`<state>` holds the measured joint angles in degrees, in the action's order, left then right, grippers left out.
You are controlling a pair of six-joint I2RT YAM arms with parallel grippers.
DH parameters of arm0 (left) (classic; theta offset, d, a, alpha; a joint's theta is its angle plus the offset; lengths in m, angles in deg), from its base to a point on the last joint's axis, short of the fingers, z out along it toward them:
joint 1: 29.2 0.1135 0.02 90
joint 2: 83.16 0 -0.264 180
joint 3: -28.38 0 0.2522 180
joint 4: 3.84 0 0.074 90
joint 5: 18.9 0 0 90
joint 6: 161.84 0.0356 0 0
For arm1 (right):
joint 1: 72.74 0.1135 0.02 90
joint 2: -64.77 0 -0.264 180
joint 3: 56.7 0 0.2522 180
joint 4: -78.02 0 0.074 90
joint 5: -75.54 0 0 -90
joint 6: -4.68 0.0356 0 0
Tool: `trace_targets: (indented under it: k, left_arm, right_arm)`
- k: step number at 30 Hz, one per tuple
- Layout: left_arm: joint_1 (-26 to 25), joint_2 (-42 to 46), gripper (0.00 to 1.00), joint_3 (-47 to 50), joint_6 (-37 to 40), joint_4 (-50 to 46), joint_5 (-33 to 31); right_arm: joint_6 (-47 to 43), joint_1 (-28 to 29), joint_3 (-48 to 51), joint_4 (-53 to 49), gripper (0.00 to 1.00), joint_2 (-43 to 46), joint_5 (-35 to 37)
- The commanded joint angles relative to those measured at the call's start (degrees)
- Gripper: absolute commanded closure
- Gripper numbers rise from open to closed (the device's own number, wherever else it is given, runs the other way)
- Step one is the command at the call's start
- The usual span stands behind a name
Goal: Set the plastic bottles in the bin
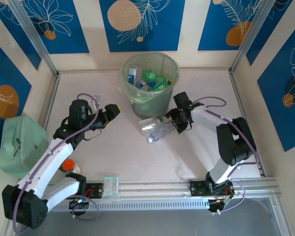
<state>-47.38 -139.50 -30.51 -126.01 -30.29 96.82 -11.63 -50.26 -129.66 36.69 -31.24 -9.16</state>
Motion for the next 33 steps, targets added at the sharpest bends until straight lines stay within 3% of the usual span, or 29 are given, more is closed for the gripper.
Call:
trace_targets:
  k: [1,9,15,19,24,29,33]
  left_arm:
    - [-0.13,-0.38,0.2,-0.14,0.12,1.63,2.02]
    - [-0.23,-0.62,0.2,-0.06,0.88,1.1,2.59]
    - [-0.32,-0.79,0.18,0.12,0.74,1.43,3.0]
    - [-0.59,-1.13,0.13,0.17,0.22,2.56,4.33]
    - [-1.41,-2.31,0.05,1.84,-2.8,10.89,10.08]
    - [-3.94,-5.16,0.05,2.28,-6.65,22.59,16.3]
    - [-9.45,-6.85,0.01,-0.49,-3.24,23.43,18.17]
  right_arm:
    - [-0.6,-0.15,-1.85,0.08,0.29,-2.11,-1.39]
    - [-2.23,-0.07,-2.08,-0.97,0.39,-4.83,-0.14]
    - [-5.07,0.37,-0.88,-3.34,0.48,-1.79,2.37]
    - [-9.44,1.79,-1.27,-6.62,0.51,3.24,4.84]
    - [-16.35,5.59,-2.21,-10.62,0.51,12.04,6.85]
    - [-23.78,11.3,-5.27,-12.24,0.51,20.22,5.61]
    - [-27.44,13.73,-8.56,-10.09,0.51,24.67,-0.01]
